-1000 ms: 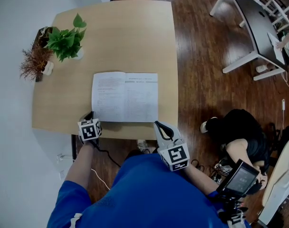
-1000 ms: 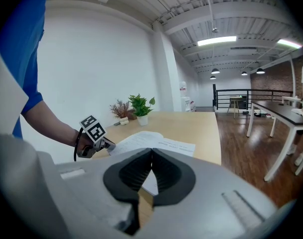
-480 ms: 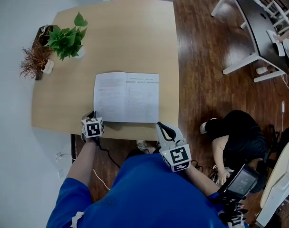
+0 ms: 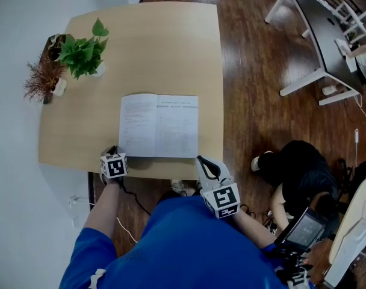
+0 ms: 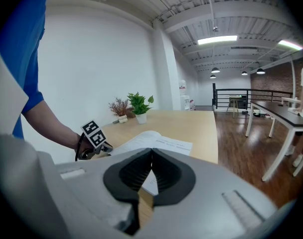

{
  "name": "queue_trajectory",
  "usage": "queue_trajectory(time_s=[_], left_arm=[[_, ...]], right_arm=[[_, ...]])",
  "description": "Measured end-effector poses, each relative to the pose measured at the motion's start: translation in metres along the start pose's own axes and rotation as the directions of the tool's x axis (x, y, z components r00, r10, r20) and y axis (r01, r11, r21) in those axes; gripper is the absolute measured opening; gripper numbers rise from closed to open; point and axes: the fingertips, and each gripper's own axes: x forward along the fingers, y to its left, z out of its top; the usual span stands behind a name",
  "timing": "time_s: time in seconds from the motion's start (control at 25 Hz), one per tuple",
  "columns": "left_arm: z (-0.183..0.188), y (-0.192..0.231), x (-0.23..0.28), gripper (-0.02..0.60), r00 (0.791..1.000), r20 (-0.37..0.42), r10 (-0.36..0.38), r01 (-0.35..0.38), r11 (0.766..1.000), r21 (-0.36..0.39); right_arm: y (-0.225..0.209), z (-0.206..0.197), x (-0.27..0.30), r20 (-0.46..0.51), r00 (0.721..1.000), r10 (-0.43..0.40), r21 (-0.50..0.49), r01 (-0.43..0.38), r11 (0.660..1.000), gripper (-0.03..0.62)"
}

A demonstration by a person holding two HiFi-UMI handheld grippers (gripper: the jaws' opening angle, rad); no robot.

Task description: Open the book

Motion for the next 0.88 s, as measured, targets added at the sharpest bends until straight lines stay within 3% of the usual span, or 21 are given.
queue_trajectory(time_s=[0.4, 0.56, 0.72, 0.88], left_arm=[[-0.007, 0.013, -0.018, 0.008, 0.997, 0.06, 0.048, -0.046, 0.998, -0.038], [0.001, 0.013, -0.032, 0.008, 0.989, 0.137, 0.063, -0.053, 0.996, -0.075], [0.018, 0.008, -0.056, 0.008, 0.96, 0.27, 0.074, -0.049, 0.994, -0.101], [0.036, -0.005, -0.088, 0.008, 0.914, 0.402, 0.05, -0.004, 0.993, -0.114]], right_arm=[[0.0, 0.003, 0.0, 0.012, 1.0, 0.018, -0.006, -0.018, 1.0, 0.002], [0.002, 0.005, -0.001, 0.018, 1.0, 0.024, -0.008, -0.024, 1.0, 0.003], [0.003, 0.007, -0.004, 0.031, 0.999, 0.026, -0.012, -0.026, 1.0, 0.003], [0.005, 0.01, -0.005, 0.048, 0.998, 0.028, -0.022, -0.027, 0.999, 0.003]])
